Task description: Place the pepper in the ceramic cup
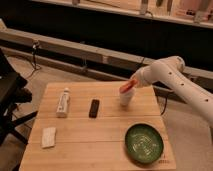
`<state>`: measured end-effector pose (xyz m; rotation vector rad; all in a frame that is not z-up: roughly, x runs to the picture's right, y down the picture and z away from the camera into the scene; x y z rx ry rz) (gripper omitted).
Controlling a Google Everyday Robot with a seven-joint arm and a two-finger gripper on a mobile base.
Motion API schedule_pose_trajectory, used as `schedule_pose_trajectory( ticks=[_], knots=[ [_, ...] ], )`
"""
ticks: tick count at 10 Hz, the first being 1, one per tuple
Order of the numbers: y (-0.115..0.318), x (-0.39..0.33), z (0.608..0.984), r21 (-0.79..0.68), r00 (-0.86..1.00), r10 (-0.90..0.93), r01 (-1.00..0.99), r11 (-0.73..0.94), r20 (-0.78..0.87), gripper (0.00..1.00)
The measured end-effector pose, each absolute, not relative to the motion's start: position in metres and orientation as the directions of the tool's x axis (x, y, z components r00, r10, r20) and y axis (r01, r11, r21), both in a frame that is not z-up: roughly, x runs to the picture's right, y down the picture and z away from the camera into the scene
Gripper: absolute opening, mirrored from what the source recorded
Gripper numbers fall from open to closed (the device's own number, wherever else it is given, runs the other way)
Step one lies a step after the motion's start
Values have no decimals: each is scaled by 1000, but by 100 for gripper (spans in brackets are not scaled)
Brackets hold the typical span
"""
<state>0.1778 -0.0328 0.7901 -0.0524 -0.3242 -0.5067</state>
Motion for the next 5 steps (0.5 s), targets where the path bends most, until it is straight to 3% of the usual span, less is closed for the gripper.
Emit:
schedule_pose_trajectory(
  ticks=[5],
  knots=[
    [-28,179,794,28,826,-469,485,874,312,21]
  ],
)
